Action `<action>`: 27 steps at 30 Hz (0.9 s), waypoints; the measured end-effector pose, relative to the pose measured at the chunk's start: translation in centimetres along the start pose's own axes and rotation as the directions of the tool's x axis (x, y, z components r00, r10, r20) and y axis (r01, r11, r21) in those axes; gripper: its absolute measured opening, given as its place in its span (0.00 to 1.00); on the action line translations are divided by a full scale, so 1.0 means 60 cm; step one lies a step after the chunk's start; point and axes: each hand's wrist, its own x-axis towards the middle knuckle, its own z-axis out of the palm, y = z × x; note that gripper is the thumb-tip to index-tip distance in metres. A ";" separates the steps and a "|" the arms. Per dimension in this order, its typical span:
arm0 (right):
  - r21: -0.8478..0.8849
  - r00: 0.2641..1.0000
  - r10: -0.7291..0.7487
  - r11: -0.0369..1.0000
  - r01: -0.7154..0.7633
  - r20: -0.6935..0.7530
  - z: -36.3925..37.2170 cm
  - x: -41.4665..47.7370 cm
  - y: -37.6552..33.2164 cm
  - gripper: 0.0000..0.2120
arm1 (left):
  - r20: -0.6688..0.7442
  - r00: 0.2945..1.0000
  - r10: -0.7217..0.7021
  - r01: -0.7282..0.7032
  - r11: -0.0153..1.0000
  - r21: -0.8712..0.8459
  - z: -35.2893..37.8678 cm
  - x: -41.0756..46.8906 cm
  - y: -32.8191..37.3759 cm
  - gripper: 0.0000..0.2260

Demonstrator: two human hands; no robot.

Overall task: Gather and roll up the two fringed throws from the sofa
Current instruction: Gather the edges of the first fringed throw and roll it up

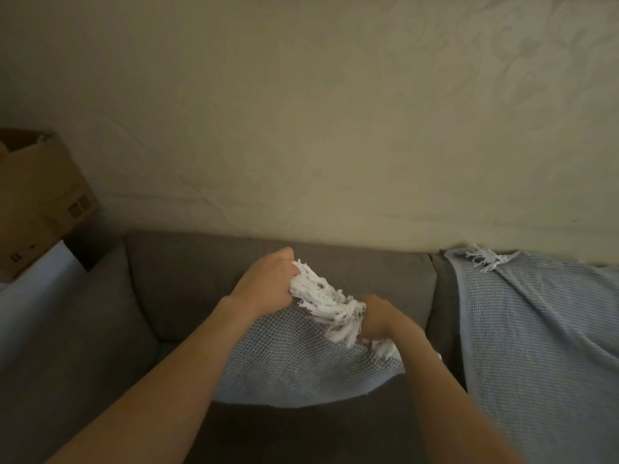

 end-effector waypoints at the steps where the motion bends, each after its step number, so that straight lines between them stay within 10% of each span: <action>1: 0.022 0.999 -0.019 1.000 0.018 0.044 0.003 0.000 0.005 0.14 | 0.044 0.999 0.014 -0.014 1.000 0.002 -0.005 0.002 0.008 0.10; 5: 0.201 0.947 -0.156 0.974 0.101 0.281 0.012 -0.008 -0.003 0.45 | 0.183 0.982 0.041 -0.043 0.999 0.012 -0.016 0.009 0.027 0.13; 10: 0.816 0.849 -0.440 0.578 0.019 0.292 0.022 -0.024 -0.052 0.35 | 0.258 0.964 0.059 -0.066 0.998 0.020 -0.004 0.008 0.033 0.09; 15: 0.949 0.884 -0.405 0.293 -0.116 0.233 0.031 -0.020 -0.073 0.27 | 0.277 0.959 0.057 -0.042 0.997 -0.060 -0.007 0.007 0.035 0.16; 27: 0.563 0.896 -0.410 0.705 0.431 -0.172 0.033 0.024 -0.100 0.08 | 0.233 0.971 0.051 -0.020 0.991 -0.134 -0.004 0.006 0.031 0.13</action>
